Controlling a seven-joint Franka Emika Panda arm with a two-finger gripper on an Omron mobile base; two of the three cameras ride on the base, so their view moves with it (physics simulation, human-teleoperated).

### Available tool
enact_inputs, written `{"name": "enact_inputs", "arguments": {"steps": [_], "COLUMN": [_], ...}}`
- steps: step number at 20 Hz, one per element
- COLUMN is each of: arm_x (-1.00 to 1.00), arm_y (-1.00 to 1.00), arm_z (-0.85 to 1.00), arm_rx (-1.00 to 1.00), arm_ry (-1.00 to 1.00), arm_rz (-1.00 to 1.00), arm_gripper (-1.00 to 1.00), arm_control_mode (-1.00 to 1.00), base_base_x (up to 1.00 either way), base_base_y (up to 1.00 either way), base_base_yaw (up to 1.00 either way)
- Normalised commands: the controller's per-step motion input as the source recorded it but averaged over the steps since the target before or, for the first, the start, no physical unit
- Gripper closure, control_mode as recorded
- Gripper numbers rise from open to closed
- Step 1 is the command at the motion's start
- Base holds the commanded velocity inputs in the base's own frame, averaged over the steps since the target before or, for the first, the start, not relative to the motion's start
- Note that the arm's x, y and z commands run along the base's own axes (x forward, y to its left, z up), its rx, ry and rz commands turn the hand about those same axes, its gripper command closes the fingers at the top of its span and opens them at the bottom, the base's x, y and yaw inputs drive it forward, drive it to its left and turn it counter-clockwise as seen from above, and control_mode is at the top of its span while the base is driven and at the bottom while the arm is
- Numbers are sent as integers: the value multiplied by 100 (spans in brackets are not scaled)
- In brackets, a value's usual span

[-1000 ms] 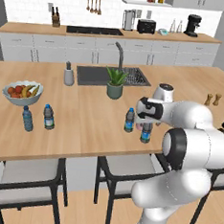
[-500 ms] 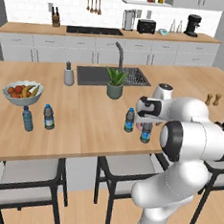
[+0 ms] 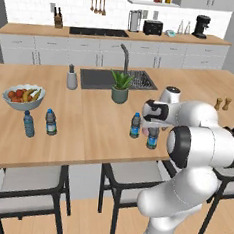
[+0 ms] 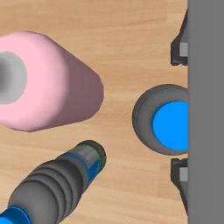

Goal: Move the plastic bottles in the middle to the plastics group, and the glass bottles in the middle to the glass group.

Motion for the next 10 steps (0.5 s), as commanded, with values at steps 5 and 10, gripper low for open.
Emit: {"name": "enact_inputs", "arguments": {"steps": [5,10], "arm_x": [-35,-100], "arm_y": [0,25], "arm_z": [0,5], "arm_rx": [0,0], "arm_ry": [0,-6], "arm_rz": [1,10], "arm_gripper": [100,100], "arm_control_mode": [-100,-100], "base_base_x": [0,0], "base_base_y": [0,0], "base_base_yaw": [0,0]}}
